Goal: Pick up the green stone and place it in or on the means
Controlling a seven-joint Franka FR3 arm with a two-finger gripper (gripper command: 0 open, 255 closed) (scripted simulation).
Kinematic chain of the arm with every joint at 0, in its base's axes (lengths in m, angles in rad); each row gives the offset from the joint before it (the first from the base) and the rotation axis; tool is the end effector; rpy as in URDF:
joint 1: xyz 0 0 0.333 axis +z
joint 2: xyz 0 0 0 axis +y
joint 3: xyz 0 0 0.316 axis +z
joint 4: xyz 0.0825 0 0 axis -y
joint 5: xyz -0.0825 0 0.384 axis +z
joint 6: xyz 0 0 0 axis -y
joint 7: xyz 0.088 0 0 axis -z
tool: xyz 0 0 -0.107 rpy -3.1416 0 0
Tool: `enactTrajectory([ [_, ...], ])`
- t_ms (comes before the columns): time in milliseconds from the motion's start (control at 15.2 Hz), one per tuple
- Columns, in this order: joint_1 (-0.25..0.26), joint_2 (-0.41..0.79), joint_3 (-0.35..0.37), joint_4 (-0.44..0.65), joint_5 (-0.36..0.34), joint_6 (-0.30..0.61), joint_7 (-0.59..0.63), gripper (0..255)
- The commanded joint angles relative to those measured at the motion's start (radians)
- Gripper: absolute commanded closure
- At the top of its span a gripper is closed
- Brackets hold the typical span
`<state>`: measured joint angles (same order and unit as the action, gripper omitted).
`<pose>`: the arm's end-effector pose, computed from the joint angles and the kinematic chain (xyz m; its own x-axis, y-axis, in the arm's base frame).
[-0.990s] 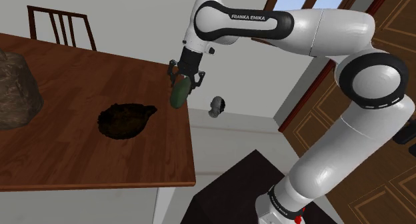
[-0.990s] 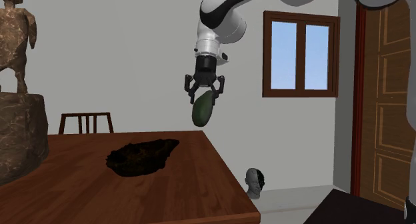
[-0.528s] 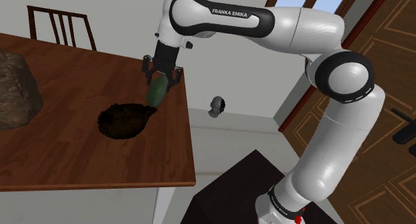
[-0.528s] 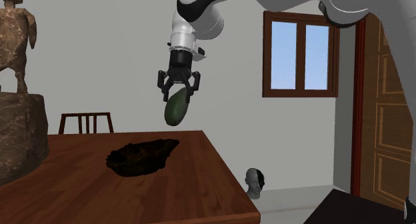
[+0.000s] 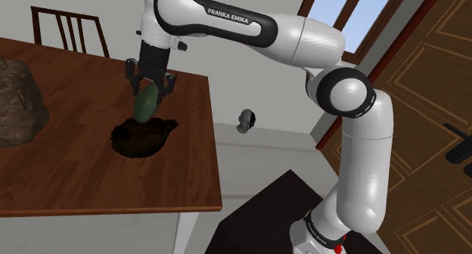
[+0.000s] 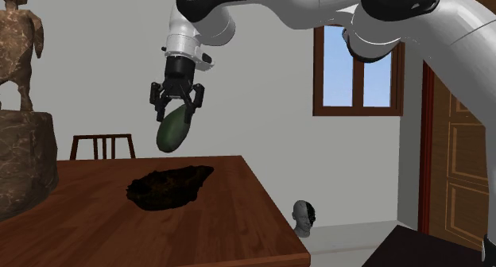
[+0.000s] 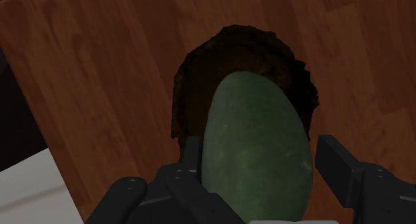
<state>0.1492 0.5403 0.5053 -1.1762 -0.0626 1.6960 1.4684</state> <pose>0.6112 0.3484 0.5117 0.6347 -0.7507 -0.1834 -0.7691 -0.6366 -0.0560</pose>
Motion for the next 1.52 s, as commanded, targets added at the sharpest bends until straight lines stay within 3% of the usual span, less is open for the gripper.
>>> enactTrajectory([
  [0, 0.009, 0.017, -0.003, 0.004, -0.007, 0.014, 0.007, 255],
  [924, -0.015, 0.018, -0.008, -0.184, -0.007, 0.198, -0.01, 255],
  [1452, -0.014, 0.018, -0.008, -0.183, -0.007, 0.198, -0.01, 255],
])
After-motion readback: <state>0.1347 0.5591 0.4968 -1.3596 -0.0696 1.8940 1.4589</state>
